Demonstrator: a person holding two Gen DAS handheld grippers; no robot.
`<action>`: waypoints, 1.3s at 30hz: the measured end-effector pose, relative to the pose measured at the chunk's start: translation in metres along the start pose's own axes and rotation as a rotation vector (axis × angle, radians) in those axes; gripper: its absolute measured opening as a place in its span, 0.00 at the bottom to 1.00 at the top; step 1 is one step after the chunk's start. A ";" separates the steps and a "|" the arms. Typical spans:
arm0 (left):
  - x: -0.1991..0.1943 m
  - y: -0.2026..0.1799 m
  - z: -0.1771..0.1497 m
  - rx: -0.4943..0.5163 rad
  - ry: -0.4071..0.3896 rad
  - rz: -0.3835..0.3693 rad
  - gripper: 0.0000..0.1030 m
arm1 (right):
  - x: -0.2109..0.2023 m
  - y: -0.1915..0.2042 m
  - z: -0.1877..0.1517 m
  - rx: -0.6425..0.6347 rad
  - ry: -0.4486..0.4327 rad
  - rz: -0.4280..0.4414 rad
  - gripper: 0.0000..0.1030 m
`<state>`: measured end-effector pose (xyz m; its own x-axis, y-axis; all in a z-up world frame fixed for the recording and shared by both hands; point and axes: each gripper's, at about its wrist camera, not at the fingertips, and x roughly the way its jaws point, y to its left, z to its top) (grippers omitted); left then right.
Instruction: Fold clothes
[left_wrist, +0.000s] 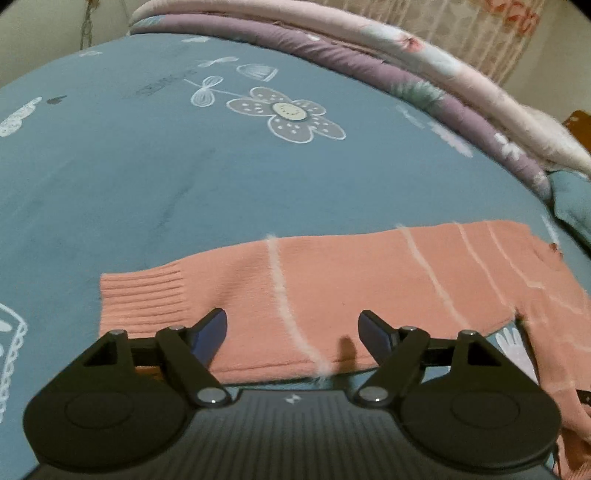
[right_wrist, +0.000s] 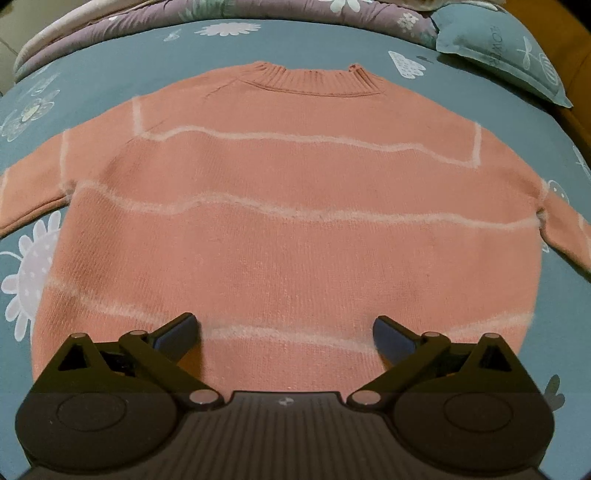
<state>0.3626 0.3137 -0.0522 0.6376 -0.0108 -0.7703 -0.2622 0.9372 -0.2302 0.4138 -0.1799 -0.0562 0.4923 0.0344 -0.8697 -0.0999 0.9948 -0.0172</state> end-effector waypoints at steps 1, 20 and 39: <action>-0.002 -0.012 0.000 0.027 -0.007 -0.013 0.76 | -0.002 0.001 -0.001 -0.003 0.000 0.001 1.00; -0.020 -0.307 -0.077 0.576 0.138 -0.650 0.81 | -0.067 -0.087 -0.058 0.006 -0.099 0.157 1.00; -0.006 -0.380 -0.090 0.585 0.192 -0.334 0.83 | -0.011 -0.169 -0.095 0.454 -0.164 0.679 1.00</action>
<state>0.3932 -0.0741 -0.0134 0.4624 -0.3418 -0.8181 0.3925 0.9063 -0.1568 0.3430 -0.3577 -0.0907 0.5740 0.6194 -0.5356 -0.0799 0.6934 0.7162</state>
